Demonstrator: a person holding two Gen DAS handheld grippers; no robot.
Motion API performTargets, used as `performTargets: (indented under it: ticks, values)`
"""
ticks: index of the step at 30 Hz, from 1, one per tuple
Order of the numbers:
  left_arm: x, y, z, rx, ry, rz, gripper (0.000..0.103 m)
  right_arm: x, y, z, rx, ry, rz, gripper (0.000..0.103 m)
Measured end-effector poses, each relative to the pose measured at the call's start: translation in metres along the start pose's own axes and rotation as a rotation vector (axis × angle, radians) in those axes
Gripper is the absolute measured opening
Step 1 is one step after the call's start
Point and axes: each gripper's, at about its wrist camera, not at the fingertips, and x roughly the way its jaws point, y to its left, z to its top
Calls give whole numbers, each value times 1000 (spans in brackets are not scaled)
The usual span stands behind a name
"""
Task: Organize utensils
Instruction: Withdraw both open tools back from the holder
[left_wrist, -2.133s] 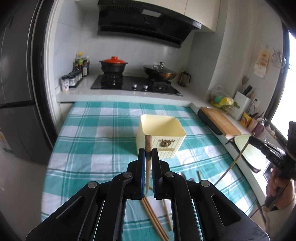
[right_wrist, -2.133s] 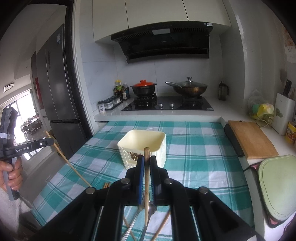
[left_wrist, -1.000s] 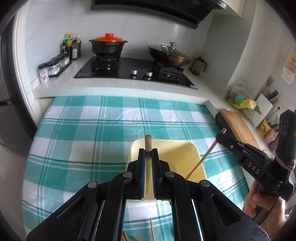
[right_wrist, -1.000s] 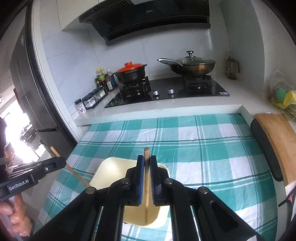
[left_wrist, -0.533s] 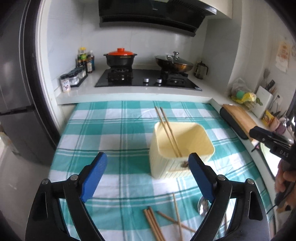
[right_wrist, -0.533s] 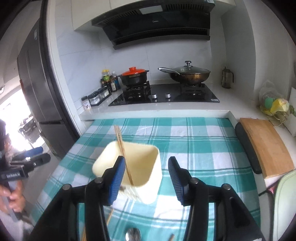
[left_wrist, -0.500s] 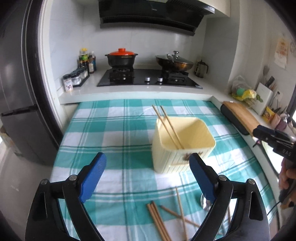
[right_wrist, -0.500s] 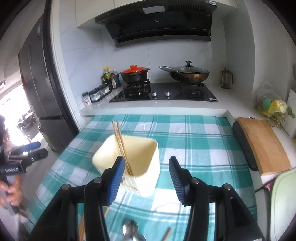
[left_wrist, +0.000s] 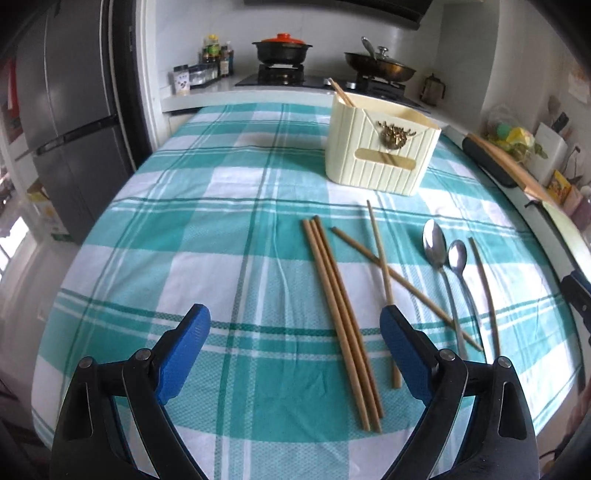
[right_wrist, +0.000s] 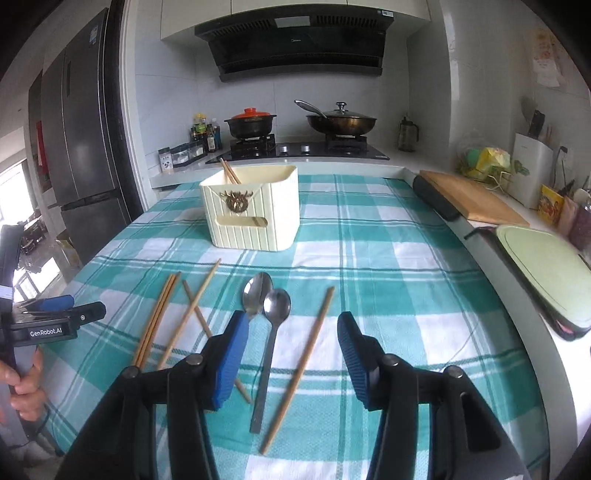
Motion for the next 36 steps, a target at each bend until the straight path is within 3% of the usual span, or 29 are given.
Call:
performTargets:
  ticks: [4,14,36]
  values:
    - [3,-6,-8,36,4,30,94,2,3,-15,-21,-5,-32,51]
    - [-1,-10,-14,55,-14,64,94,12,10,-36,-22,33,-18,51]
    - [2,-13,-20,70,-12,100,94,11,14,-47,-31,65,-19,51]
